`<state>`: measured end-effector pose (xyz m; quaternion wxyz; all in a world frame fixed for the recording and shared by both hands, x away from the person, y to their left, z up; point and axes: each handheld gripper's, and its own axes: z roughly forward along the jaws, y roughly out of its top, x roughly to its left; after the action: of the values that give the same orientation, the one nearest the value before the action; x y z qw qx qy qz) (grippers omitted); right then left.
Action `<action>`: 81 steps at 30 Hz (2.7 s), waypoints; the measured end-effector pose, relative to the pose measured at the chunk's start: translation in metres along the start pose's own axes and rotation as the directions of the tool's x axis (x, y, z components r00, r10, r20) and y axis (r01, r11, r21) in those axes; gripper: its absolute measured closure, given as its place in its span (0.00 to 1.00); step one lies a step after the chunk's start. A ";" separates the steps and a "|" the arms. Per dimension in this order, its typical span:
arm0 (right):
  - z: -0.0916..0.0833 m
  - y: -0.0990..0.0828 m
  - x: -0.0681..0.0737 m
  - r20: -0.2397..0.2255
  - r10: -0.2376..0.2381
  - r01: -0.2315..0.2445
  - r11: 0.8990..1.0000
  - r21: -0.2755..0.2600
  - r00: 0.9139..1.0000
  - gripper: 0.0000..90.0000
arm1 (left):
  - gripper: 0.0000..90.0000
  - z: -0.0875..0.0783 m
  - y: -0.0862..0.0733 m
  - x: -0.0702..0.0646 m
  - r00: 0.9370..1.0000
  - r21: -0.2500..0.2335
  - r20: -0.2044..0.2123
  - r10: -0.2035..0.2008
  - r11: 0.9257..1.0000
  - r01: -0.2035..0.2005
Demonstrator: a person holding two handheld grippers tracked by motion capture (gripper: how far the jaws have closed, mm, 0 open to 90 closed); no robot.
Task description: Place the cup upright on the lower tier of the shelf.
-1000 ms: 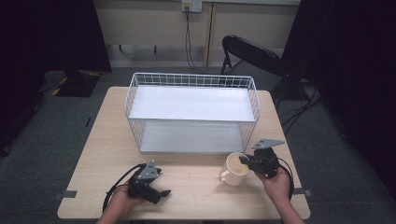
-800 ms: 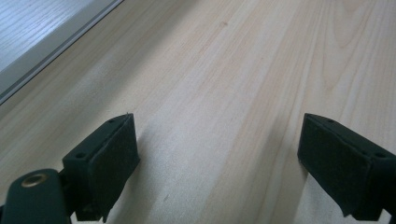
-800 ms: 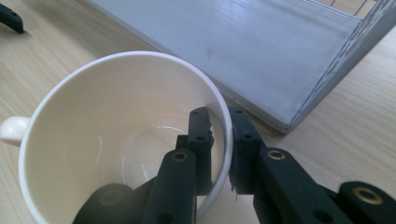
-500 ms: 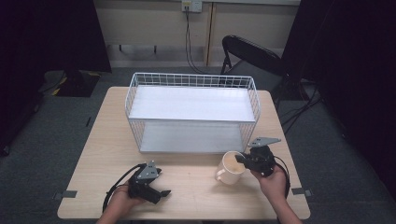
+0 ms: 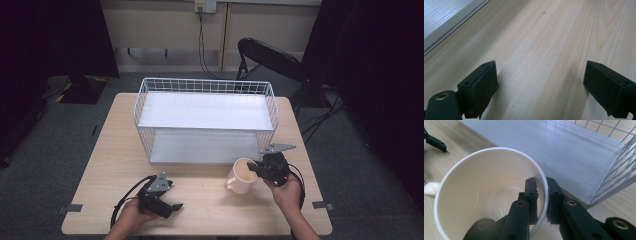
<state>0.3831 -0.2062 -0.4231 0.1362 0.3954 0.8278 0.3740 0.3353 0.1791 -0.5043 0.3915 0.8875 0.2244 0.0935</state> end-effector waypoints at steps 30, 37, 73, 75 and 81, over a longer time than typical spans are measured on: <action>0.014 0.016 0.014 0.069 0.014 -0.008 0.996 -0.084 0.998 0.91 | 0.11 0.001 0.000 0.000 1.000 0.000 0.005 0.003 1.000 -0.003; 0.016 0.016 0.016 0.091 0.025 -0.015 0.993 -0.116 0.996 0.91 | 0.11 0.001 0.000 0.000 1.000 0.000 0.005 0.002 1.000 -0.002; 0.027 0.025 0.012 0.195 0.028 0.000 0.990 -0.140 0.980 0.91 | 0.11 0.001 0.000 0.000 1.000 0.000 0.005 0.002 1.000 -0.002; 0.027 0.025 0.012 0.197 0.028 0.001 0.990 -0.142 0.980 0.91 | 0.11 0.001 0.000 0.000 1.000 0.000 0.005 0.002 1.000 -0.002; 0.031 0.025 0.013 0.205 0.034 -0.004 0.989 -0.148 0.978 0.91 | 0.11 0.001 0.000 0.000 1.000 0.000 0.005 0.002 1.000 -0.002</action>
<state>0.4049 -0.1703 -0.4252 0.2468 0.4290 0.7756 0.3919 0.3352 0.1782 -0.5046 0.3921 0.8879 0.2224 0.0918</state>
